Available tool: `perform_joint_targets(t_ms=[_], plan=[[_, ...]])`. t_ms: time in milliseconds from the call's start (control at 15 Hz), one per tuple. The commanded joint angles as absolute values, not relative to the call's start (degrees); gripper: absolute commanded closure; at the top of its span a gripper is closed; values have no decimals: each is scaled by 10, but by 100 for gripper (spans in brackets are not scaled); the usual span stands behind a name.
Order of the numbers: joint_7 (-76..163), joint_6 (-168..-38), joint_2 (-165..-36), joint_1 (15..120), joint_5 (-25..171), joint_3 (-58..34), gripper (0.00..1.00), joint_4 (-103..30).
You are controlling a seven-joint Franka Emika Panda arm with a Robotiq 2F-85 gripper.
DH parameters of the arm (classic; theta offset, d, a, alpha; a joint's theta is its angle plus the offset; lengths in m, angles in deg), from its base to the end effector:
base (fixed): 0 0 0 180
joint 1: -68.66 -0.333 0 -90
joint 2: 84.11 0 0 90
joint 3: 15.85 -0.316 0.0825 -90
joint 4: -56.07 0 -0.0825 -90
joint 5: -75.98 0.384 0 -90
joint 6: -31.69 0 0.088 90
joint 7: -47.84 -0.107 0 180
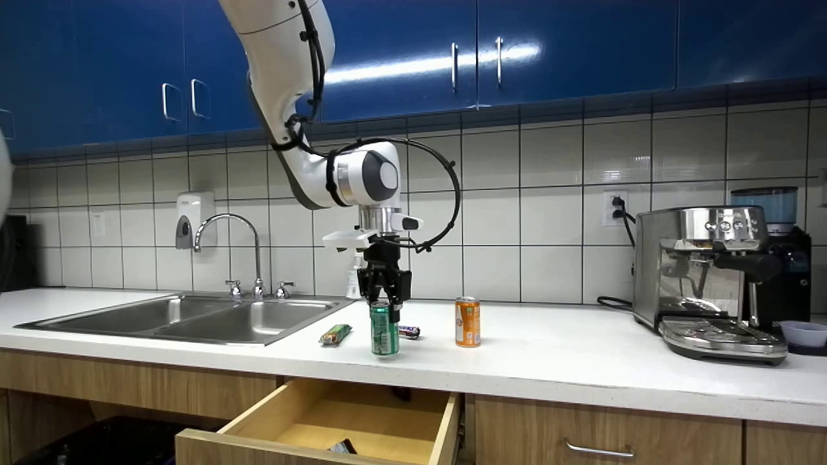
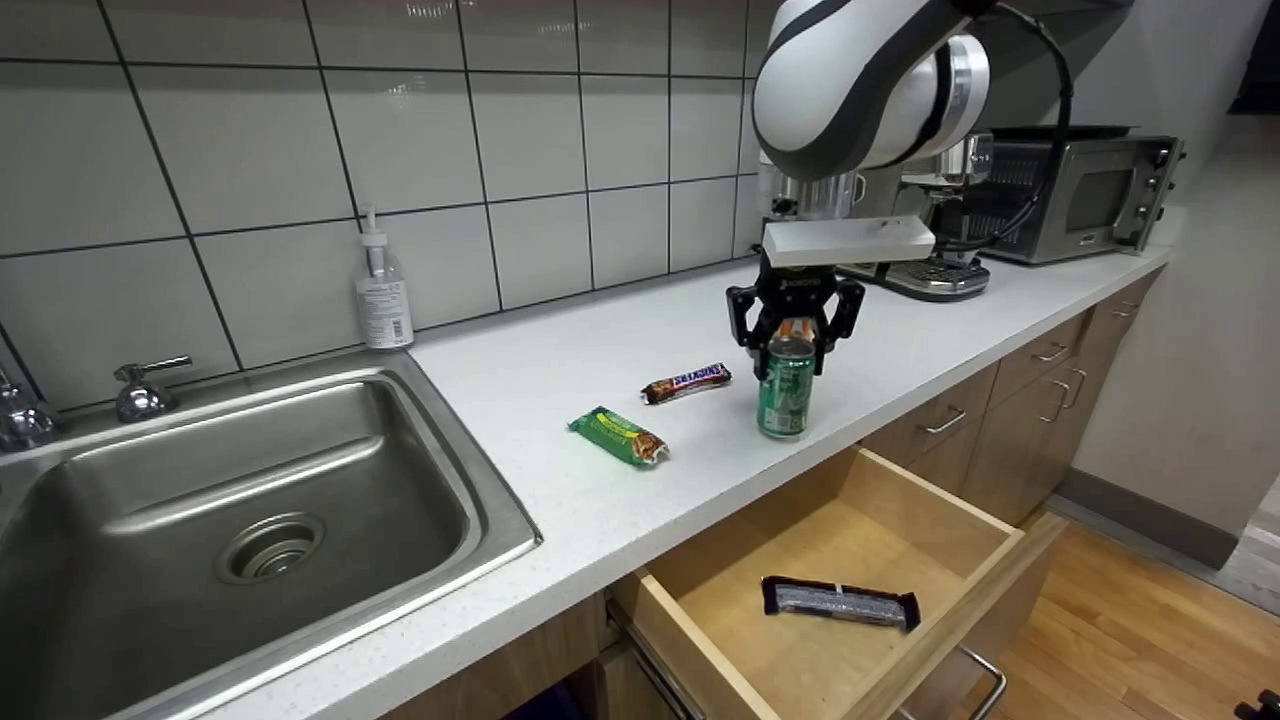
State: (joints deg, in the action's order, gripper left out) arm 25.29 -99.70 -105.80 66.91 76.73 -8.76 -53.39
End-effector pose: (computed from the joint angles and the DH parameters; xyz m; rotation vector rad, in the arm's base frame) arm 0.6231 -0.0540 0.3006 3.0158 -0.7485 0.0193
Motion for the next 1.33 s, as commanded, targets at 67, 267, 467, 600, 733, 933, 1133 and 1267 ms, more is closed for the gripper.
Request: perform_joint_targets(t_ms=[67,267,467,600,733,933,1133,1267], plan=[[253,-1012,-1007,659,757,-101,62,-584],[250,-1015,-993,648,755,-109,62,-602],[247,-1019,-983,640,753,-117,62,-616],[244,-1021,-976,635,750,-120,62,-626],[243,-1024,-970,630,746,-124,62,-636],[243,-1028,-962,624,739,-129,62,-650],[242,-1032,-955,619,733,-134,62,-663],[241,-1036,-951,617,728,-137,62,-672]])
